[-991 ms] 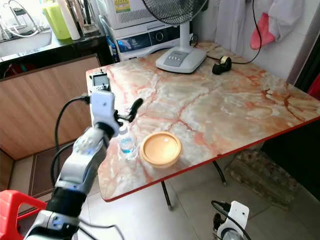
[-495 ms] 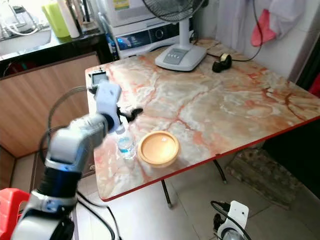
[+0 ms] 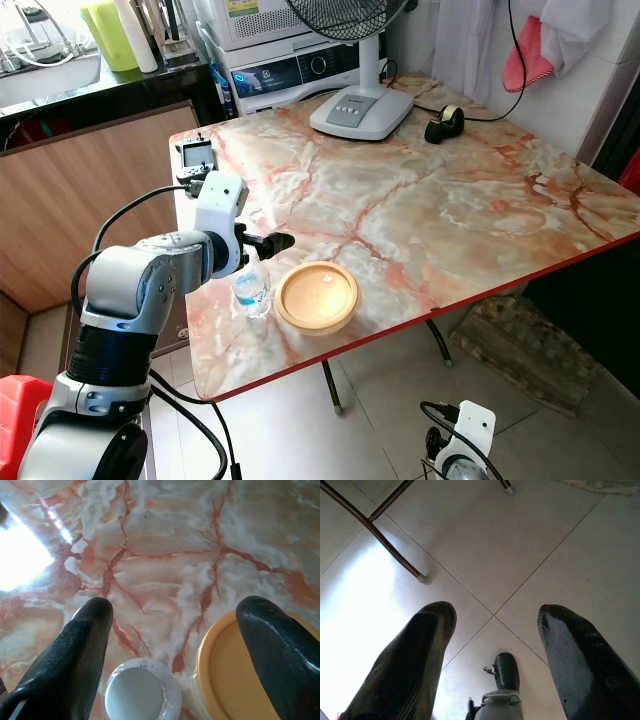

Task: Restocking fridge

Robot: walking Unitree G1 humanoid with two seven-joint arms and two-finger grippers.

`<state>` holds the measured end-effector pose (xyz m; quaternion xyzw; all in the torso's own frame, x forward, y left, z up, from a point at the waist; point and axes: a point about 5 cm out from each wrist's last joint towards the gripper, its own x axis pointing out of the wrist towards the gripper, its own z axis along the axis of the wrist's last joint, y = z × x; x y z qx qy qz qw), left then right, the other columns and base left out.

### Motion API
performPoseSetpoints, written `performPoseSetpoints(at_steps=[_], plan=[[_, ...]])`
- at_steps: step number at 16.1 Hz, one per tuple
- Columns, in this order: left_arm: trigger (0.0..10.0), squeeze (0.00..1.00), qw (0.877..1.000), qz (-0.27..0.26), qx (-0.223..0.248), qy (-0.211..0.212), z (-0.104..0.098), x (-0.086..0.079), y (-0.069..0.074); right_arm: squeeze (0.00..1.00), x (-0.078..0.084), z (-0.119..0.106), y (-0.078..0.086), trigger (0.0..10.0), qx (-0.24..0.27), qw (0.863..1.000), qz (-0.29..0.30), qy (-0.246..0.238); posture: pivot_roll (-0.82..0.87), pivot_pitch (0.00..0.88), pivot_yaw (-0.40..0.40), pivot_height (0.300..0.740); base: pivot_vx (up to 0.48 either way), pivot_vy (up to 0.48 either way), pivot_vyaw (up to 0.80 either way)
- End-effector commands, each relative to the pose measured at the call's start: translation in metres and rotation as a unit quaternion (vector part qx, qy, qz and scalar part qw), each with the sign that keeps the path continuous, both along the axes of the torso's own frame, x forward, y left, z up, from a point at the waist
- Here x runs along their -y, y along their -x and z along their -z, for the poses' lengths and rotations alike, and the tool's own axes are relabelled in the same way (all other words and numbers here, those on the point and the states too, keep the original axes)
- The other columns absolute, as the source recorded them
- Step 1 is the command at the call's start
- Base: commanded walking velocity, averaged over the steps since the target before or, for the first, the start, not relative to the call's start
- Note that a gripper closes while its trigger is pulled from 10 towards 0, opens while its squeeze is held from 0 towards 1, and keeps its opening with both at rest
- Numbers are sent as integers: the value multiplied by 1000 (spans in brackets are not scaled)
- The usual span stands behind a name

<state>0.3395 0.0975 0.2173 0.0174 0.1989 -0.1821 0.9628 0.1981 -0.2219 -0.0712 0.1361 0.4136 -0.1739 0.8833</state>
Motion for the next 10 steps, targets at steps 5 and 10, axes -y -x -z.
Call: performPoseSetpoints(at_steps=[5,10], plan=[[10000,0,999,11,-12,-27,-3,-8,5,0,-3,-1,-3,10000,-4,1000,-20,0,161,0,82,740,0,0,0],[10000,0,999,-17,-25,-43,8,-19,1,0,-2,-1,-3,10000,-4,1000,-18,0,163,2,82,740,0,0,0]])
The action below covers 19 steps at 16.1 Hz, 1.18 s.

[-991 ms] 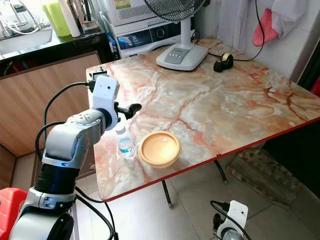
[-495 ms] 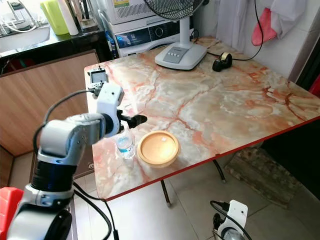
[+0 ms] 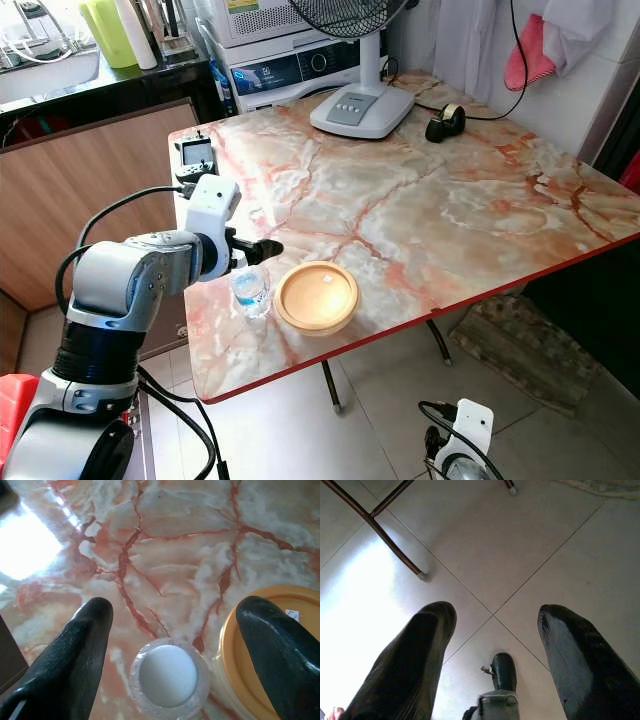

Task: Restocking fridge

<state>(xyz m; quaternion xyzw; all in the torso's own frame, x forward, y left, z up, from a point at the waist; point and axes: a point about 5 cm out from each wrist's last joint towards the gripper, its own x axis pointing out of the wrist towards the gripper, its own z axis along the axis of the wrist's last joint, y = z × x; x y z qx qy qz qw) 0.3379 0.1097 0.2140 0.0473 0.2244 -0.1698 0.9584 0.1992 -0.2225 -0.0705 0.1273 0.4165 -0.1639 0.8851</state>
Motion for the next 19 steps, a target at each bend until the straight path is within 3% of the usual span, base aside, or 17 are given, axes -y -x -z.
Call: performPoseSetpoints(at_steps=[1,6,9,10,11,12,13,14,19], plan=[[10000,0,1000,-14,-9,-6,6,-8,-1,0,-3,0,-2,10000,-2,1000,-6,-3,163,0,80,740,0,0,0],[10000,0,1000,-14,-20,5,11,-8,0,0,-2,0,-2,10000,-3,1000,-11,-2,166,0,78,740,0,0,0],[8902,0,1000,-17,-20,5,14,-8,0,0,-2,-1,-2,10000,-2,1000,-13,-1,166,0,78,740,0,0,0],[8000,0,1000,-17,-21,5,14,-8,0,0,-2,0,-2,10000,-3,1000,-13,-1,161,0,79,740,0,0,0],[6118,0,1000,-17,-21,5,14,-8,0,0,-2,0,-2,10000,-3,1000,-13,-1,161,0,79,740,0,0,0],[2118,0,1000,-15,-21,6,15,-8,0,0,-2,0,-2,10000,-2,1000,-13,-1,161,0,79,740,0,0,0],[588,0,1000,-14,-20,7,15,-7,0,0,-2,0,-2,10000,-3,1000,-13,-1,161,0,79,740,0,0,0],[0,0,1000,-12,-20,7,15,-7,0,0,-2,0,-2,10000,-2,1000,-13,-1,161,0,79,740,0,0,0],[0,0,1000,-4,-25,8,16,-5,2,0,-2,0,-2,10000,-4,1000,-17,-1,161,0,78,740,0,0,0]])
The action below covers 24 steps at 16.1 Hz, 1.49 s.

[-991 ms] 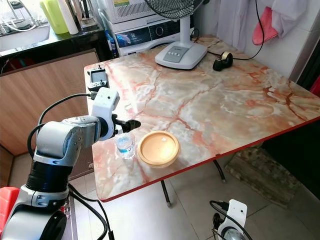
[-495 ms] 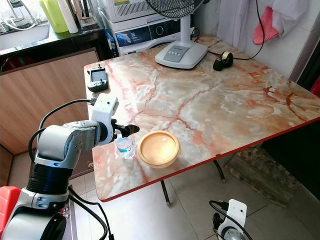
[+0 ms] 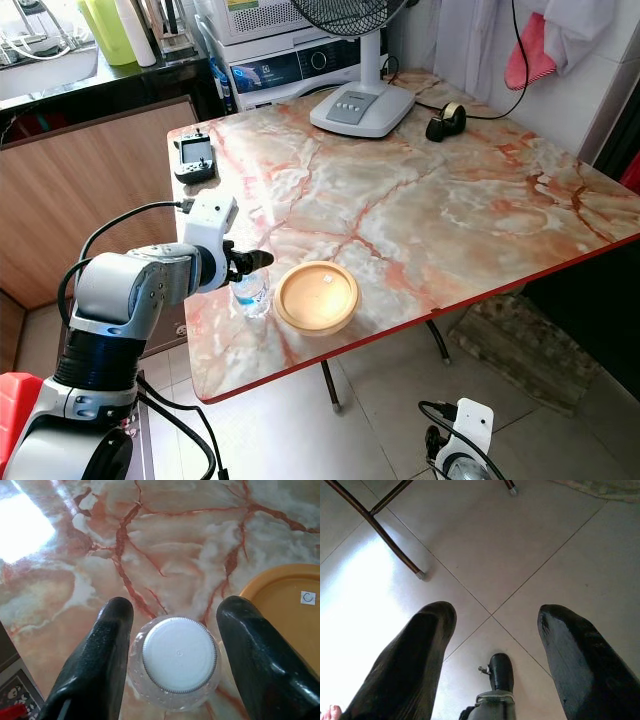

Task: Restocking fridge

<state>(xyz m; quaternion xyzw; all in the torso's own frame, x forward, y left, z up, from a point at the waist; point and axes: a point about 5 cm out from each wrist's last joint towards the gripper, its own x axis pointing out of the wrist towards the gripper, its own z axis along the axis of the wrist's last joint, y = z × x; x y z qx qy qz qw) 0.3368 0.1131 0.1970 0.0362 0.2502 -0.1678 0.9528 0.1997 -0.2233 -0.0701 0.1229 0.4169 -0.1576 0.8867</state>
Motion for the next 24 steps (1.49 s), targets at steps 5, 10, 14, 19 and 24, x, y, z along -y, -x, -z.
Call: performPoseSetpoints(at_steps=[5,10,14,19,24], plan=[[0,0,1000,3,2,1,0,-1,1,0,-3,0,-2,10000,-5,1000,-11,-2,162,0,79,740,0,0,0],[0,0,1000,-2,5,-5,1,-3,0,0,-4,0,-1,10000,-6,1000,-13,-4,159,0,82,740,0,0,0],[0,0,996,-51,61,-43,-13,-21,-10,0,-4,1,0,10000,-7,1000,-12,-5,150,0,89,740,0,0,0],[10000,0,967,-186,153,-80,-28,-88,-23,0,-9,5,5,10000,-13,1000,-11,-9,122,24,126,740,0,0,0],[10000,0,925,-304,153,-167,34,-161,-6,0,-13,7,8,10000,-16,1000,-2,-12,104,14,139,740,0,0,0]])
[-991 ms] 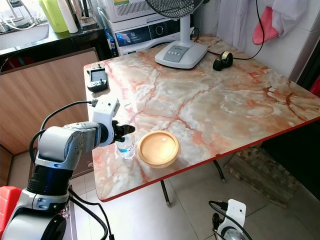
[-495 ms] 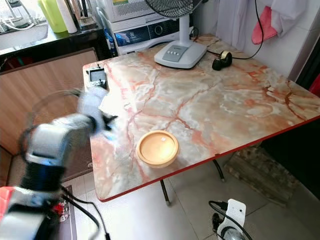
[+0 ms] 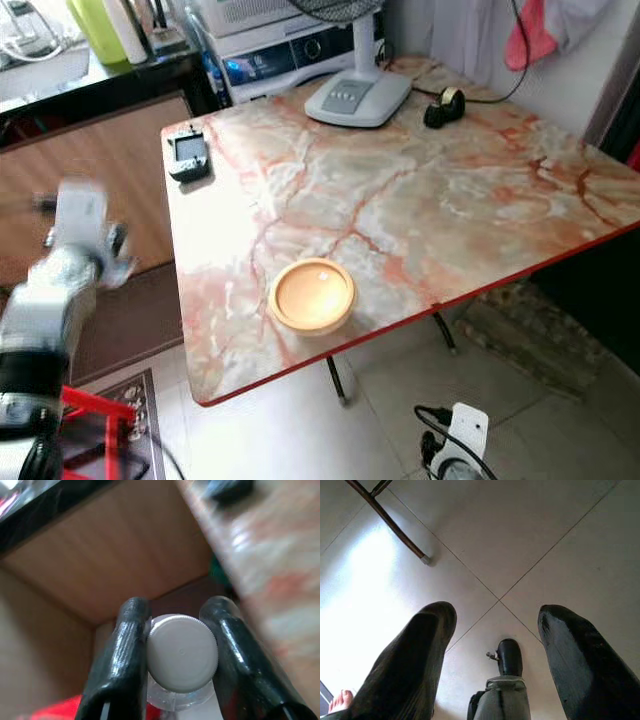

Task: Restocking fridge

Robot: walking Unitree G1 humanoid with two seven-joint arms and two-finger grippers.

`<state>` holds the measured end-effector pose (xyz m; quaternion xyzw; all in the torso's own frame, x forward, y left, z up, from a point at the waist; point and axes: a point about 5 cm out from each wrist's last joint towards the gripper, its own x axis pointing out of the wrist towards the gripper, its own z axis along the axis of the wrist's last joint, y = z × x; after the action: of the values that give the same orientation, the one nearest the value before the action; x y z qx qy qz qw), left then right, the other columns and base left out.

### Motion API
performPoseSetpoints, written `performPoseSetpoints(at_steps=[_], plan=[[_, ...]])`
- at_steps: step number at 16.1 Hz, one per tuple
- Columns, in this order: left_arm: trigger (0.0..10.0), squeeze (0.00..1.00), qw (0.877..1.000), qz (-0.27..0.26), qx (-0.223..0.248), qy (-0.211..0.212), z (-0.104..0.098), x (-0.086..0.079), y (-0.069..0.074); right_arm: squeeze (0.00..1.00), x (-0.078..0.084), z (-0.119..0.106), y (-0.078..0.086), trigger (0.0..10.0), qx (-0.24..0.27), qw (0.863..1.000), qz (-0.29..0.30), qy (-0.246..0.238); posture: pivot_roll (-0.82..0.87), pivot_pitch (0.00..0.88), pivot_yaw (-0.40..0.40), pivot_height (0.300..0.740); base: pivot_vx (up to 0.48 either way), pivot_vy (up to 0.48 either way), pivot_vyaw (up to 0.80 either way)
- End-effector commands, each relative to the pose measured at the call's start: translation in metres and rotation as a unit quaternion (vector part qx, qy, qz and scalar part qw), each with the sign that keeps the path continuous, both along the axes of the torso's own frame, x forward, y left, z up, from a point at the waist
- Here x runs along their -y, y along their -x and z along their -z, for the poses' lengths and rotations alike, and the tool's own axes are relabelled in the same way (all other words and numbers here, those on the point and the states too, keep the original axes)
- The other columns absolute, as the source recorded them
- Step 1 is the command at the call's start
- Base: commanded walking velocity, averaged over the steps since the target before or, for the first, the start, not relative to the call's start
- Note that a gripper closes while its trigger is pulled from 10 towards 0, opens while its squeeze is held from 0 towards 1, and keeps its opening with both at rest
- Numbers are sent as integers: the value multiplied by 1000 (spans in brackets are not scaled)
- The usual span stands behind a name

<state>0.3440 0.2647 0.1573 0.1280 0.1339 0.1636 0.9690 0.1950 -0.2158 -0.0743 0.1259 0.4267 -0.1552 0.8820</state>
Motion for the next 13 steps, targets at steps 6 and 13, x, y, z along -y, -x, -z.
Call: performPoseSetpoints(at_steps=[6,13], plan=[[10000,0,996,-24,-80,15,110,-15,51,0,-8,4,4,10000,-3,1000,5,-8,95,0,130,740,0,0,0],[10000,0,983,56,-175,22,174,34,79,0,-4,4,6,10000,-1,1000,14,-5,18,0,113,740,0,0,0]])
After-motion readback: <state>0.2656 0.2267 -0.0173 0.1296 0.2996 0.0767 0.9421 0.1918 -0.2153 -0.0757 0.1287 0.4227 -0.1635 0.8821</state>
